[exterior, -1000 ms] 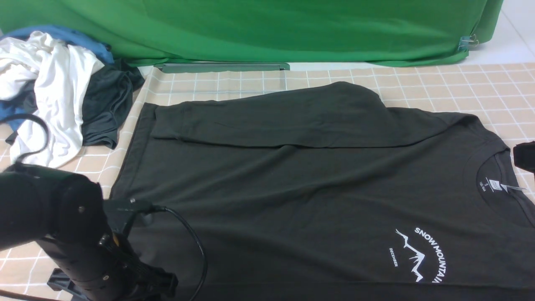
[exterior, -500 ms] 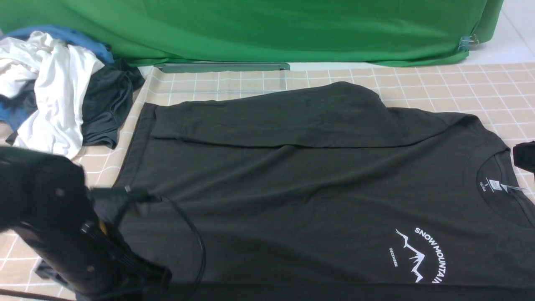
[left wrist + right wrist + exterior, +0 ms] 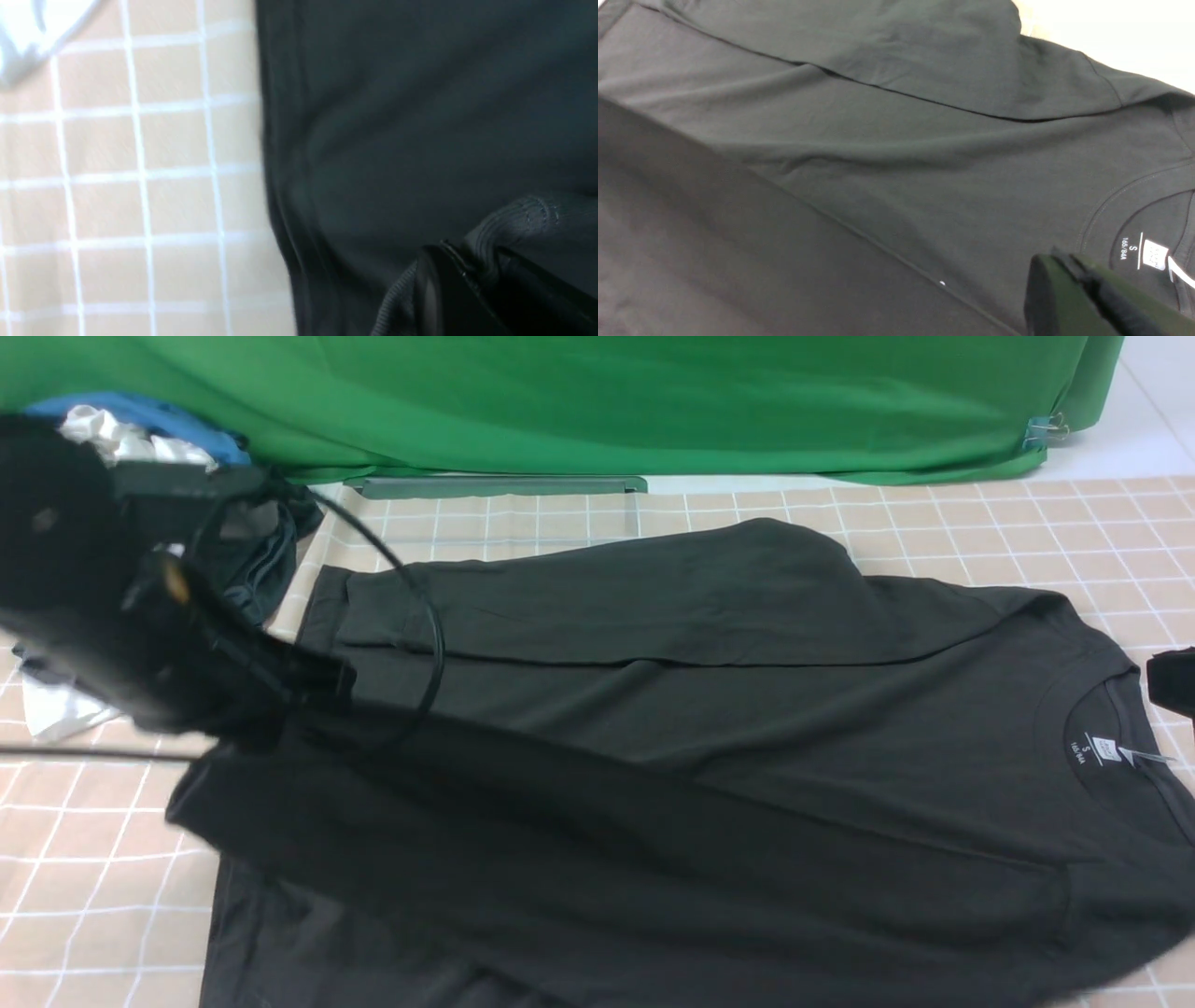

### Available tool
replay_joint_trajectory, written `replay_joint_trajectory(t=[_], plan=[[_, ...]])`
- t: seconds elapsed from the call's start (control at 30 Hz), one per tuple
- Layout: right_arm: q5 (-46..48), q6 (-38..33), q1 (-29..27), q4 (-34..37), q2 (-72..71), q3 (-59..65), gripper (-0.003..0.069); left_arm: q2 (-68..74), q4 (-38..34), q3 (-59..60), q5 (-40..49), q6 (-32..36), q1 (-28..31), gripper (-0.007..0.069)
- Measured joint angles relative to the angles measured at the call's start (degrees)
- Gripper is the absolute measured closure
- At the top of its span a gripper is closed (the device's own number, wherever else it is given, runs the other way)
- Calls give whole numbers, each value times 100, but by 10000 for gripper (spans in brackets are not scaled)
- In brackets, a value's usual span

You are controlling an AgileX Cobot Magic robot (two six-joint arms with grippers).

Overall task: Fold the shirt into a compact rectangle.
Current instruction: 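Fold the left side of the black T-shirt inward over its body, then grab the top left corner of the dark shirt with the left gripper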

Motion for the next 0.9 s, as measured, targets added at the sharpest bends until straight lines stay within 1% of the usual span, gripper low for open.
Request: replay_joint_trajectory(t=[0.17,0.3,0.4,0.43,0.47,0.5,0.53,0.6,0.7,0.8,0.9], plan=[[0,0,0,0,0,0,620,831,190,-227,-317,1,291,572],[0,0,0,0,0,0,620,1250,412,-227,-361,20,310,556],[0,0,0,0,0,0,617,1428,730,-229,-590,20,310,489],[0,0,0,0,0,0,617,1473,880,-229,-739,-14,310,453],[0,0,0,0,0,0,617,1479,944,-229,-802,-46,310,437],[0,0,0,0,0,0,617,1525,1123,-256,-1108,-240,332,363],[0,0,0,0,0,0,617,1544,1140,-301,-1231,-357,363,332],[0,0,0,0,0,0,617,1646,993,-524,-1436,-607,490,263],[0,0,0,0,0,0,617,1953,490,-1020,-1536,-601,775,199],[0,0,0,0,0,0,617,2415,-43,-1554,-1549,-244,949,169],[0,0,0,0,0,0,615,3008,-586,-2115,-1549,238,1004,169]])
